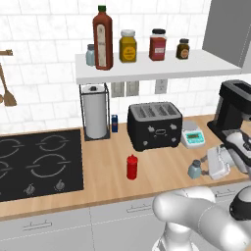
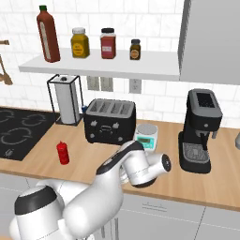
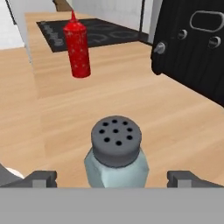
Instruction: Put the shaker and condiment bottle from the counter next to their counterparts in the cabinet.
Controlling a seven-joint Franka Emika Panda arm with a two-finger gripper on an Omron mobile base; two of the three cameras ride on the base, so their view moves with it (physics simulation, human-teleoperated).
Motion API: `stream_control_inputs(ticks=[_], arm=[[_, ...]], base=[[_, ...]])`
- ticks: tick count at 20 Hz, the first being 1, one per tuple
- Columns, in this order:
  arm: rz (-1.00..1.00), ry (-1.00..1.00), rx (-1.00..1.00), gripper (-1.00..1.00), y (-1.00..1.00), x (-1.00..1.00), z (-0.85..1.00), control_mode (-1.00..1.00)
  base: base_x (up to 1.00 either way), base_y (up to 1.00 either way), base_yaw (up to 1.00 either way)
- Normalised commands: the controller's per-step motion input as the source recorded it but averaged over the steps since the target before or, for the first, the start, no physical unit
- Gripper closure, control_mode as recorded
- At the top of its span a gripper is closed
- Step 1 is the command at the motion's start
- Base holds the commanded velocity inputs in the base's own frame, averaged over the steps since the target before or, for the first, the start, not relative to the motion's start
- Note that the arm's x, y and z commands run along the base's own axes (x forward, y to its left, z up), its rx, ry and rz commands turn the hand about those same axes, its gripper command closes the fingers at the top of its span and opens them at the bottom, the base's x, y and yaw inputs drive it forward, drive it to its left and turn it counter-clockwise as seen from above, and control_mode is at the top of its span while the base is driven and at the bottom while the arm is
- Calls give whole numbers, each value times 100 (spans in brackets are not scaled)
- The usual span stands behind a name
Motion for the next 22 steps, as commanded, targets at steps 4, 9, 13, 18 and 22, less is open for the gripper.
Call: stream_control_inputs(ticks=[4,9,13,18,22], arm=[[4,0,9,-100,0,11,-9,-100],[5,1,9,-100,0,12,-19,-100],[6,1,10,-100,4,16,-21,-100],[5,2,5,100,8,15,-19,-100],[-1,2,-5,100,4,13,7,-100]], base=[[0,0,0],[0,0,0],[0,0,0],[0,0,0],[0,0,0]])
